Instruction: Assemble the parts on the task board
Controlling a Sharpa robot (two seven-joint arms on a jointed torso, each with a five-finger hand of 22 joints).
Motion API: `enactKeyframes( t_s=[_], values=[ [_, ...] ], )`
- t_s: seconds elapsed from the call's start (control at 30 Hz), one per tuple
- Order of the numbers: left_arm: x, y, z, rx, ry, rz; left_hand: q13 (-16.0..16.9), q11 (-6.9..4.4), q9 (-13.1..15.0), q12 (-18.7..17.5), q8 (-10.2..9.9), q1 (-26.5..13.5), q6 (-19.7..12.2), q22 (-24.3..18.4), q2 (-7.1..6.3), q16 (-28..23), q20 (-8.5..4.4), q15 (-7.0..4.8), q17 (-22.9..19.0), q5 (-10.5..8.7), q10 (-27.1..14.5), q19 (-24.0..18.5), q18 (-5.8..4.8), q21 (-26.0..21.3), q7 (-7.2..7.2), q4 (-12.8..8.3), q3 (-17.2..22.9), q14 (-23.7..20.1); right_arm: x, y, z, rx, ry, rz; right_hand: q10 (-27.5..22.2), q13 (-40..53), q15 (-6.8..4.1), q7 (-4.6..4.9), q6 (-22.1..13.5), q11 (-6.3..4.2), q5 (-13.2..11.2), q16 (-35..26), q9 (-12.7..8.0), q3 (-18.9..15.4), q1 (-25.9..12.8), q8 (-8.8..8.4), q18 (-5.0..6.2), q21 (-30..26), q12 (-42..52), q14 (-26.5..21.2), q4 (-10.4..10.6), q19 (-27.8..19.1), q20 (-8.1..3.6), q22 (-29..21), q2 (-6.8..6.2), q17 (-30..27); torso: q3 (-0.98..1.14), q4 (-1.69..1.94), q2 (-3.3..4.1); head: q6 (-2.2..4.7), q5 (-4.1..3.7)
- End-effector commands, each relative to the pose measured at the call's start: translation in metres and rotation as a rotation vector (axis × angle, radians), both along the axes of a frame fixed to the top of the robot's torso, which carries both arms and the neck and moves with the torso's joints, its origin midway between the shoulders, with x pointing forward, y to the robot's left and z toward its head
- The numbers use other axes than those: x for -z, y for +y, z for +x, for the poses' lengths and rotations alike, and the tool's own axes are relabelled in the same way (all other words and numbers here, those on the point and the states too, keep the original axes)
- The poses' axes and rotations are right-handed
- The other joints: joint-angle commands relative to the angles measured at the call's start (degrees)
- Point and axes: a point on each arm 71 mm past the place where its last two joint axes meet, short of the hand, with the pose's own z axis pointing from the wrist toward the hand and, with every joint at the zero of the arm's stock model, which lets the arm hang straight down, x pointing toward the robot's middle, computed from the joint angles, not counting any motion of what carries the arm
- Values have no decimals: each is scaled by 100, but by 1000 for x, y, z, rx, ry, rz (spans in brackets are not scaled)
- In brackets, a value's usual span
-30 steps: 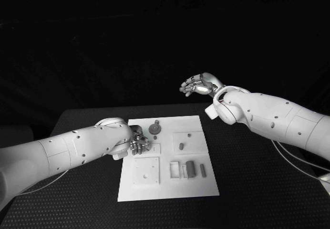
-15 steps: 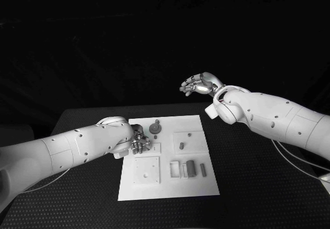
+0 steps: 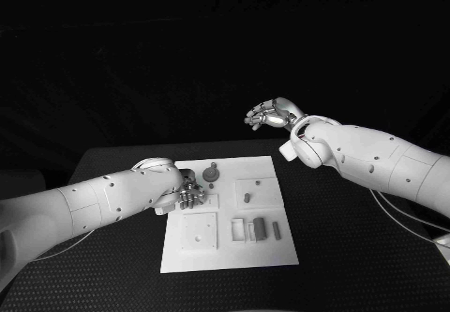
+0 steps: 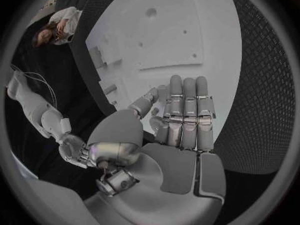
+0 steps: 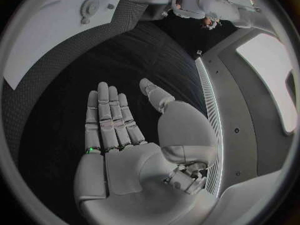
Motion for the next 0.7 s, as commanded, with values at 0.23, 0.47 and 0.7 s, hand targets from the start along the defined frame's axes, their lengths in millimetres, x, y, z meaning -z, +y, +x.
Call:
enactKeyframes(
  t_s=[0.23,0.47,0.7],
  values=[
    [8,-1,-4,15,1,17,75,-42,84,-30,-44,-84,394,70,38,104,-65,-27,-2,351,135,66,-84,-4,-306,-34,64,75,0,2,0,-18,2,3,41,-10,-7,44,4,0,12,-24,-12,-36,22,27,-59,-26,-26,32,-3,10,38,0,53,8,-5,4,-1,-8,-2],
    [7,0,-3,10,-6,16,229,-106,278,62,-37,-279,553,257,-78,316,-124,-81,27,901,268,174,-84,49,-380,-46,462,150,0,2,0,-18,3,2,43,-13,-6,43,5,0,12,-29,-13,-37,24,28,-59,-30,-28,31,-4,8,38,1,53,10,-6,2,-1,-11,-6],
    [7,0,-2,11,-20,28,329,-143,412,165,7,-389,634,411,-107,480,-157,-113,30,1279,333,224,-77,99,-427,-53,550,182,0,2,0,-20,4,2,45,-17,-3,42,5,0,12,-39,-16,-39,26,28,-60,-37,-31,26,-5,4,40,1,53,12,-4,3,-1,-17,-14]
  ],
)
